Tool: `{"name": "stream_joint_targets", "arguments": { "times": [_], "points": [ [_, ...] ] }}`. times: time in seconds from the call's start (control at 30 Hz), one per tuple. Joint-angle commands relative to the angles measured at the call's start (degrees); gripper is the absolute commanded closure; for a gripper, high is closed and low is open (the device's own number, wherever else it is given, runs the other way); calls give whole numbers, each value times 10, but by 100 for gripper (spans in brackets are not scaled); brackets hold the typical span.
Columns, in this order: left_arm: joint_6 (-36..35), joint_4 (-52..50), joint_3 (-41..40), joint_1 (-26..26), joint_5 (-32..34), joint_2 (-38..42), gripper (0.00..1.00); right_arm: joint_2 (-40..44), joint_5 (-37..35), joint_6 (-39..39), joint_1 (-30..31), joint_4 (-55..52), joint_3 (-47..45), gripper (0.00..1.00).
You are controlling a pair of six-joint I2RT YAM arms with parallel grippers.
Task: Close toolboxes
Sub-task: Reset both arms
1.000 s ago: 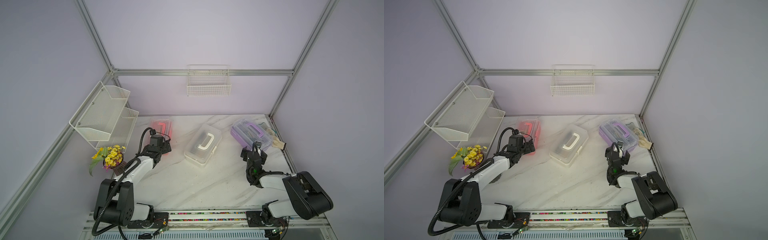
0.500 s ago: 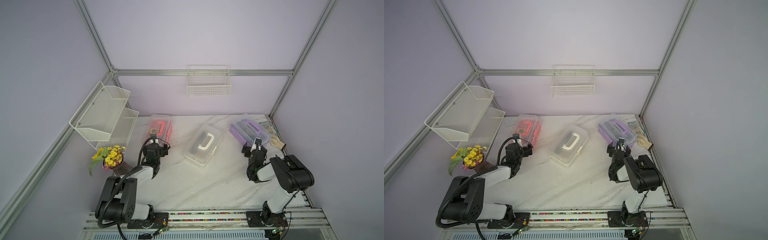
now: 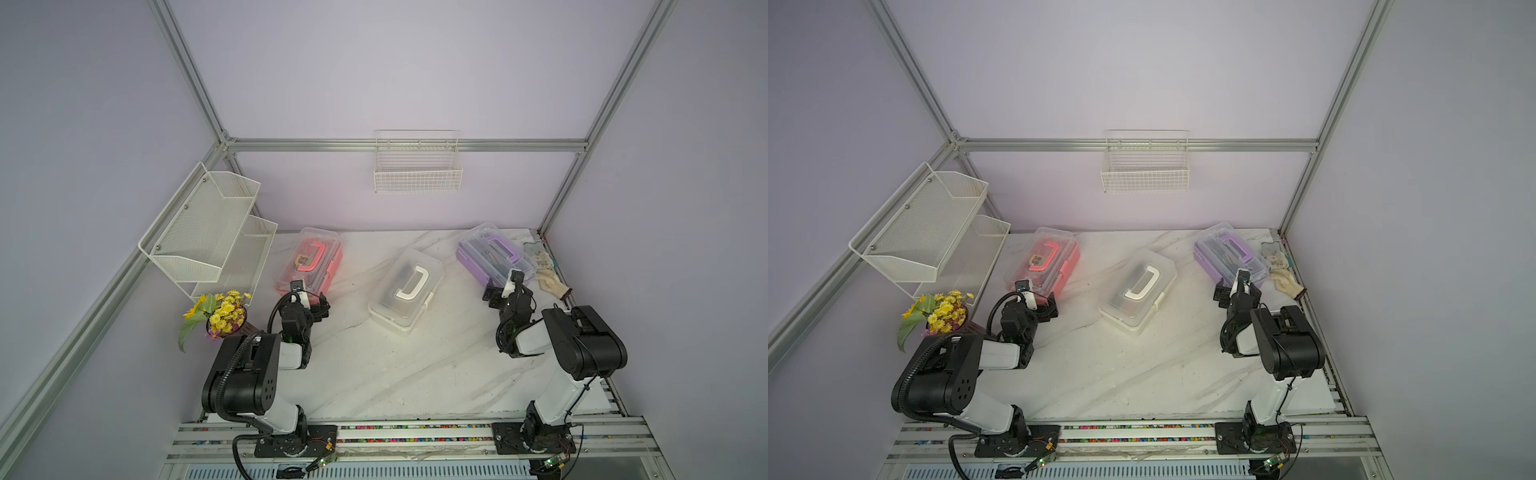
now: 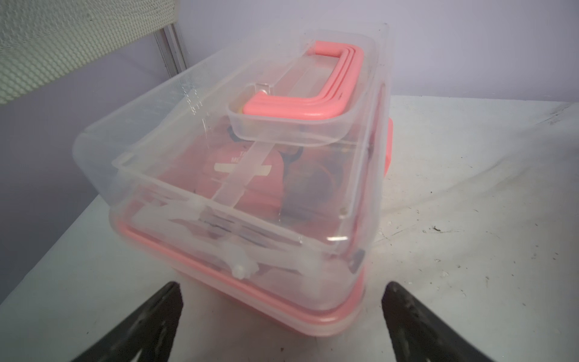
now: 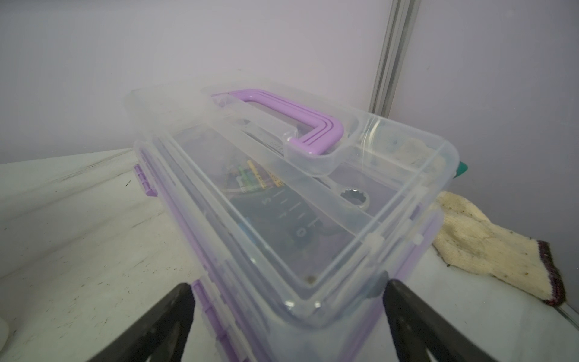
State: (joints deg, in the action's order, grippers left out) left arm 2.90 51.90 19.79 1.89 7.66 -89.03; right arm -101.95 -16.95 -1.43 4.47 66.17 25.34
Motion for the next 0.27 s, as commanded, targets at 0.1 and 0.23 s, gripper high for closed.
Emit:
{"name": "stream_joint_targets", "arguments": {
  "times": [0.1, 0.23],
  "points": [
    [-17, 31, 11, 4, -12, -5, 0, -5, 33, -13, -2, -24, 10, 3],
    [-18, 21, 16, 4, -11, -5, 0, -2, 50, -16, -10, -31, 11, 3]
  ]
}}
